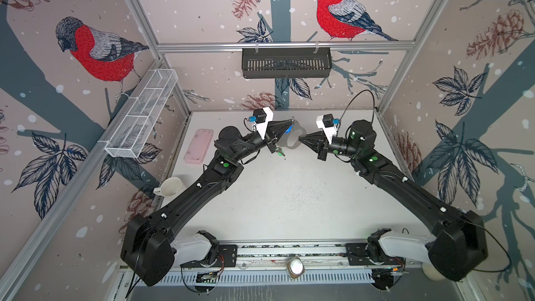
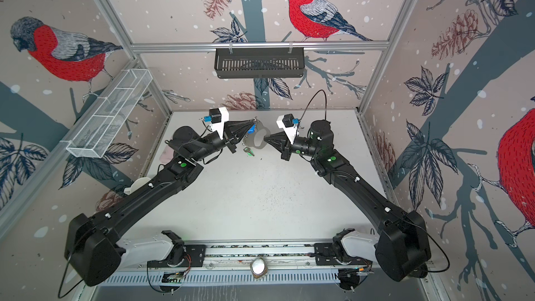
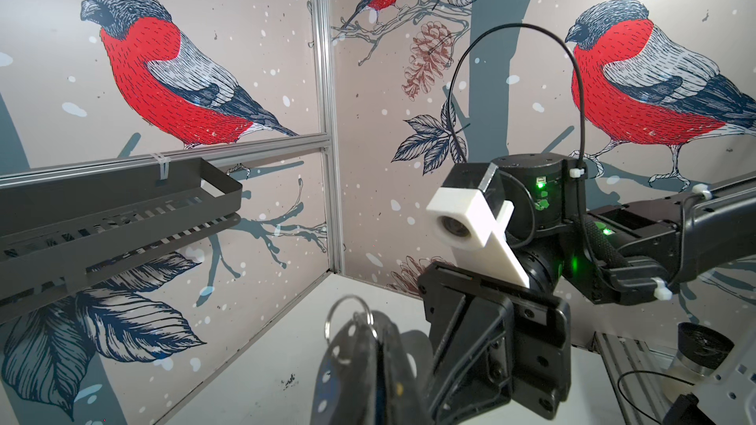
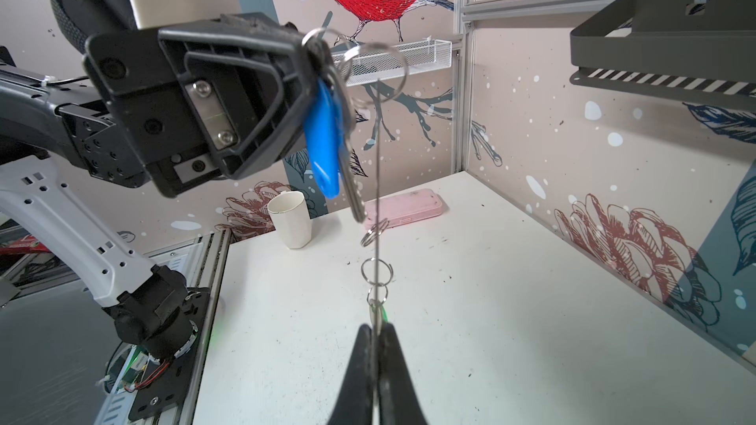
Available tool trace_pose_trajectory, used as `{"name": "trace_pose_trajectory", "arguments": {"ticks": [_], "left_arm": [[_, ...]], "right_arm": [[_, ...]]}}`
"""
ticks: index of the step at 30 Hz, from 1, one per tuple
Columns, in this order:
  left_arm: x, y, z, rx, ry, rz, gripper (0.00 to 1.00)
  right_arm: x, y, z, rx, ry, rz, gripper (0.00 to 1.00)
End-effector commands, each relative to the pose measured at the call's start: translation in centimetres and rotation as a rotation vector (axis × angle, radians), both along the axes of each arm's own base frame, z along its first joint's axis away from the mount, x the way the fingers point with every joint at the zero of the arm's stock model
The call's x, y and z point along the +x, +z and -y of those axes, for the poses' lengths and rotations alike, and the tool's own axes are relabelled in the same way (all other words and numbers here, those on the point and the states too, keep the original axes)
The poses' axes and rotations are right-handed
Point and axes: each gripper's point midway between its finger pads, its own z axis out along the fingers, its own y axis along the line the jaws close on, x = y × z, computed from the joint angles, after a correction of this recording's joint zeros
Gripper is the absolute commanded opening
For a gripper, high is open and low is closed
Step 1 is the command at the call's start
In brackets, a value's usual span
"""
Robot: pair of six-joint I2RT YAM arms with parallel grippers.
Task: Attach keys to a key ring
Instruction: Place the keyring at the center of the table.
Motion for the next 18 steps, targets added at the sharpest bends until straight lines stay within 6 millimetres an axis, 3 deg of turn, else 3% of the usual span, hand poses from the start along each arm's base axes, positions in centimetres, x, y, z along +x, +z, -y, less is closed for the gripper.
{"name": "trace_pose_trajectory", "arguments": {"ticks": [1, 10, 14, 18], "left_arm": [[-0.1, 0.4, -0.3, -0.004, 0.018, 0.042, 0.0], [2.4, -2.7, -2.2, 0.03, 0.05, -0.027, 0.01], [4.3, -4.4, -3.4, 0.05, 0.121, -0.077, 0.3], [5.5, -6.0, -4.4, 0.083, 0.189, -0.108, 0.36]], "right_arm": [[0.1, 0.4, 0.4, -0.029, -0.028, 0.005, 0.0], [0.7, -1.9, 1.5, -0.182, -0.164, -0.122, 0.0], [1.1, -3.5, 1.6, -0.276, -0.226, -0.209, 0.0], [1.8, -5.8, 1.9, -0.381, -0.28, -0.327, 0.0]]}}
